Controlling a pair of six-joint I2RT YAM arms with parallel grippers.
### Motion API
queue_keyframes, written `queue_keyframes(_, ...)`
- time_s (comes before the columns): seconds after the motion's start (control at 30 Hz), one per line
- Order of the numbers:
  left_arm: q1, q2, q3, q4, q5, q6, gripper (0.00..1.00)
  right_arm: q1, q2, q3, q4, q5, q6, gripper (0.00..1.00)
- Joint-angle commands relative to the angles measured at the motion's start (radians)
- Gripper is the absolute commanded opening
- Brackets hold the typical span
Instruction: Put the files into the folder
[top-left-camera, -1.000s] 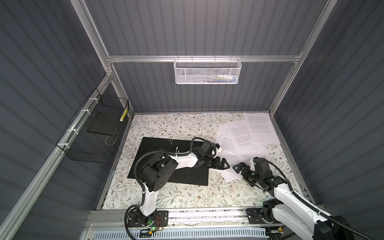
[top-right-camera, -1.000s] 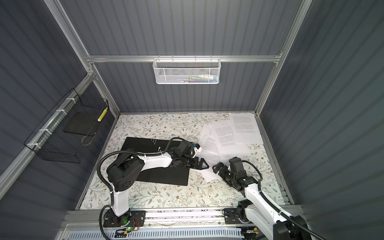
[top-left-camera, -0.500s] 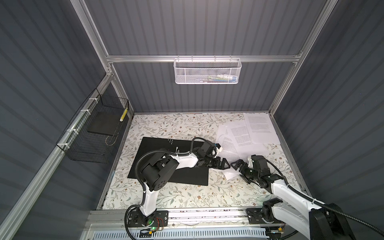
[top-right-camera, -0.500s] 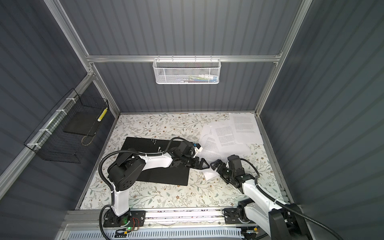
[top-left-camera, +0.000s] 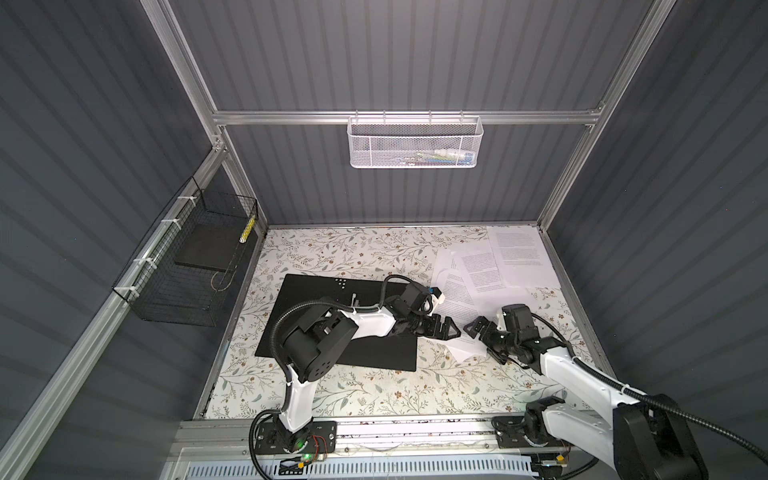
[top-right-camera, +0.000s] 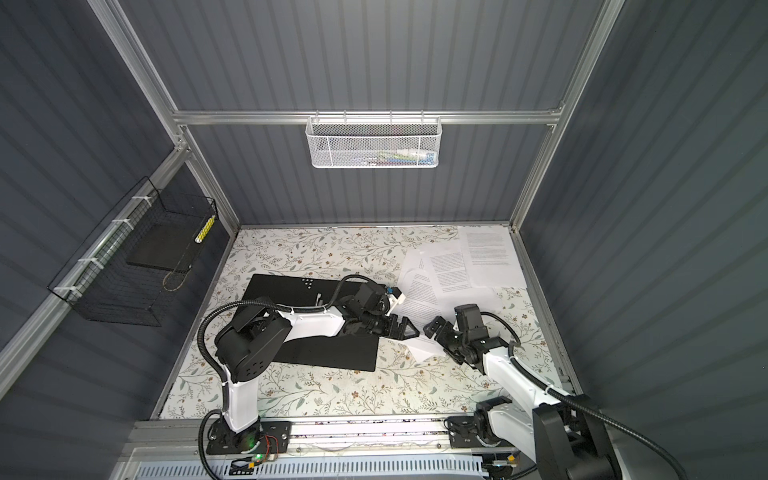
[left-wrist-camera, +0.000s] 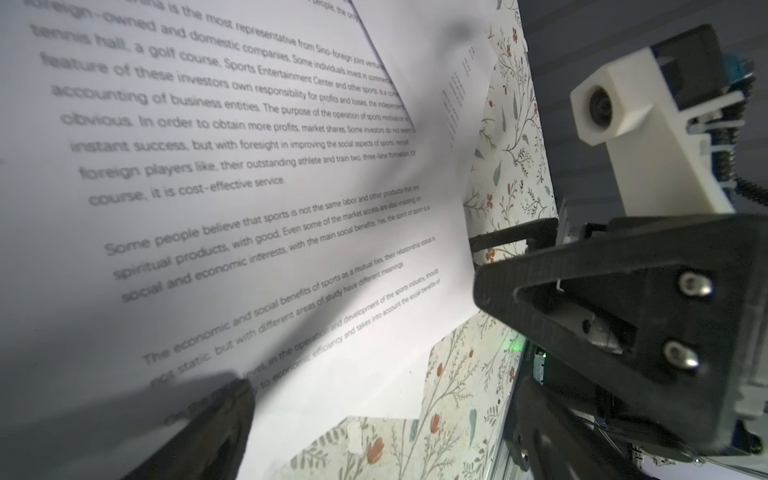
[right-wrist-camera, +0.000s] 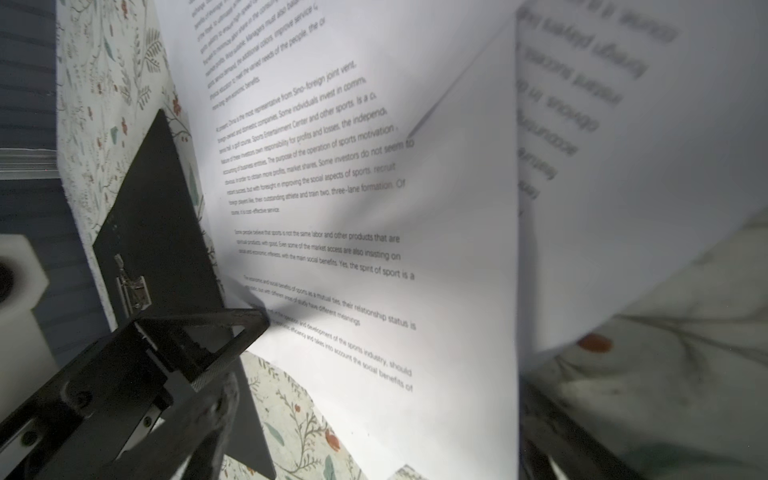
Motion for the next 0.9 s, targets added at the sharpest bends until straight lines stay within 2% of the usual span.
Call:
queue_keyframes(0.0,-0.006,0.072,-0.066,-0.160,-0.048,0.009,1.00,-0.007,0.060,0.058,-0.116,0.031,-0.077,0.96)
queue_keyframes(0.3,-0.007,0.086,-0.080,-0.136,-0.042,0.007,1.00,-0.007,0.149,0.108,-0.056,-0.060,-0.055,0.94)
queue_keyframes(0.57,-0.006,0.102,-0.090,-0.118,-0.032,0.013,1.00,-0.009,0.085,0.104,-0.057,-0.037,-0.034,0.94)
queue_keyframes(0.7,-0.005,0.093,-0.094,-0.119,-0.035,0.020,1.00,-0.021,0.077,0.084,0.020,-0.040,-0.076,0.98)
queue_keyframes(0.87,-0.006,0.083,-0.103,-0.121,-0.039,0.026,1.00,-0.044,0.143,0.095,0.098,-0.092,-0.125,0.99)
